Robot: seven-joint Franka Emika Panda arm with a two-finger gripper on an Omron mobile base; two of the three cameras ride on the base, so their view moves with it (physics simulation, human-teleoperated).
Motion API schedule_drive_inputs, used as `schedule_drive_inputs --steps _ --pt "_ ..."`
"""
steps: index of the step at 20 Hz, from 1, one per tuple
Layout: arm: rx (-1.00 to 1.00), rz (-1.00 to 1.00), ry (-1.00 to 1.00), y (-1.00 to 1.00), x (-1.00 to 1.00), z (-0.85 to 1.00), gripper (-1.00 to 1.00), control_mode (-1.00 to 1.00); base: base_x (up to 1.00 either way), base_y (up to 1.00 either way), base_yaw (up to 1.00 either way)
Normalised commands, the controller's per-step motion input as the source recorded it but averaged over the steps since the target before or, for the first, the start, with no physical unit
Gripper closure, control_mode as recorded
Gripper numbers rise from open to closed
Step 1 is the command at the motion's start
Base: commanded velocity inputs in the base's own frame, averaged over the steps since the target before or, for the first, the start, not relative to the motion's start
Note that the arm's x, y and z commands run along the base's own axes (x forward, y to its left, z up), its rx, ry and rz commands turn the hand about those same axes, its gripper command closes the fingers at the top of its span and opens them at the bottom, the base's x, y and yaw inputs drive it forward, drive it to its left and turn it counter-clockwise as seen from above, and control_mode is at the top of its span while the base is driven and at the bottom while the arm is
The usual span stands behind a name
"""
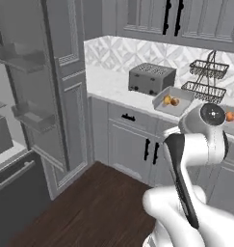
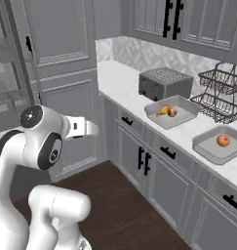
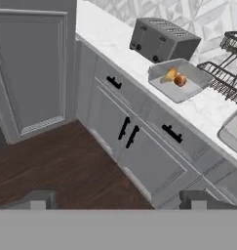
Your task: Place one onion and one chicken drumstick in each tupperware on the nearby counter, to pack two identical lunches.
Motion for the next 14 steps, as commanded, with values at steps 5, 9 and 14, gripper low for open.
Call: schedule_drive_inputs --steps 5,9,14 --pt "0.00 0.00 0.00 0.00 0.00 0.00 -1.00 1.00 -0.03 0.57 0.83" --pt "0.00 0.00 0.00 0.00 0.00 0.00 -1.00 1.00 0.01 0.55 0.78" --pt "0.00 0.00 0.00 0.00 0.00 0.00 -1.00 1.00 0.26 0.42 0.71"
